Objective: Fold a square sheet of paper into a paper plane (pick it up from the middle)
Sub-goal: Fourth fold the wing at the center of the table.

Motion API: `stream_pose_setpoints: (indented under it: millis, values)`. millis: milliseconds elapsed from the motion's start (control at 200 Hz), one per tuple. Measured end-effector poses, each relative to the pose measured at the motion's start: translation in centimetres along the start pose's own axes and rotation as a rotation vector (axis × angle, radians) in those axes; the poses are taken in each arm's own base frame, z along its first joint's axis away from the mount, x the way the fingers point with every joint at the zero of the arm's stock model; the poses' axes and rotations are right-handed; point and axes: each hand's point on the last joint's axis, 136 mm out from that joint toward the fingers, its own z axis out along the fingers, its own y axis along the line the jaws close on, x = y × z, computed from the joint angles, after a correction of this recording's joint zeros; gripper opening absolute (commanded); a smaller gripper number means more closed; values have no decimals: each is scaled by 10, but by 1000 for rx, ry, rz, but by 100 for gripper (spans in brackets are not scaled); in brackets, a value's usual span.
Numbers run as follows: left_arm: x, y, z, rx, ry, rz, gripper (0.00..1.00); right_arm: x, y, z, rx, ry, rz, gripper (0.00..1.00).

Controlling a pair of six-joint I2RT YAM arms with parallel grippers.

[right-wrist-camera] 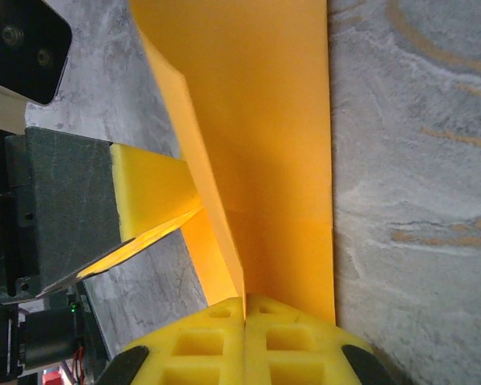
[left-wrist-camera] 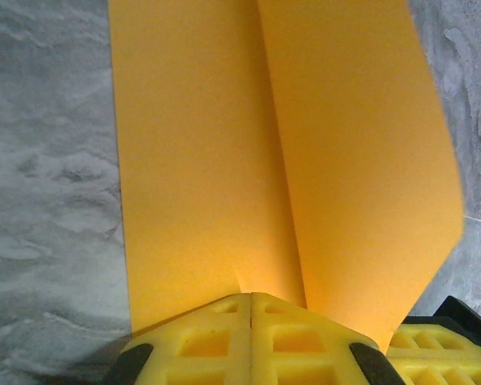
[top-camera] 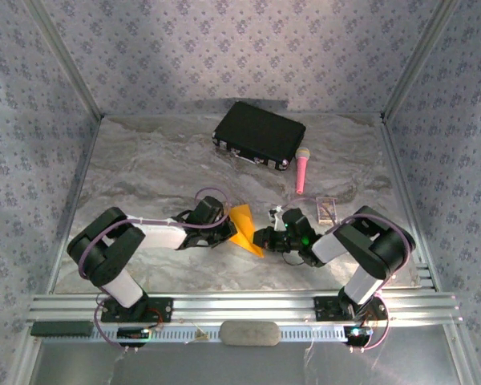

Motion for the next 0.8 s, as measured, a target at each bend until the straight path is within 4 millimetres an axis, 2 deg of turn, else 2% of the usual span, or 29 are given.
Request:
stream_pose_setpoints:
  millis: [580, 800]
  values:
    - [-5, 3, -5, -13, -12, 21, 2, -3, 2, 3, -62, 6, 51, 1]
    - [-11, -20, -22, 53, -45, 90, 3, -4, 1, 2, -60, 4, 64, 0]
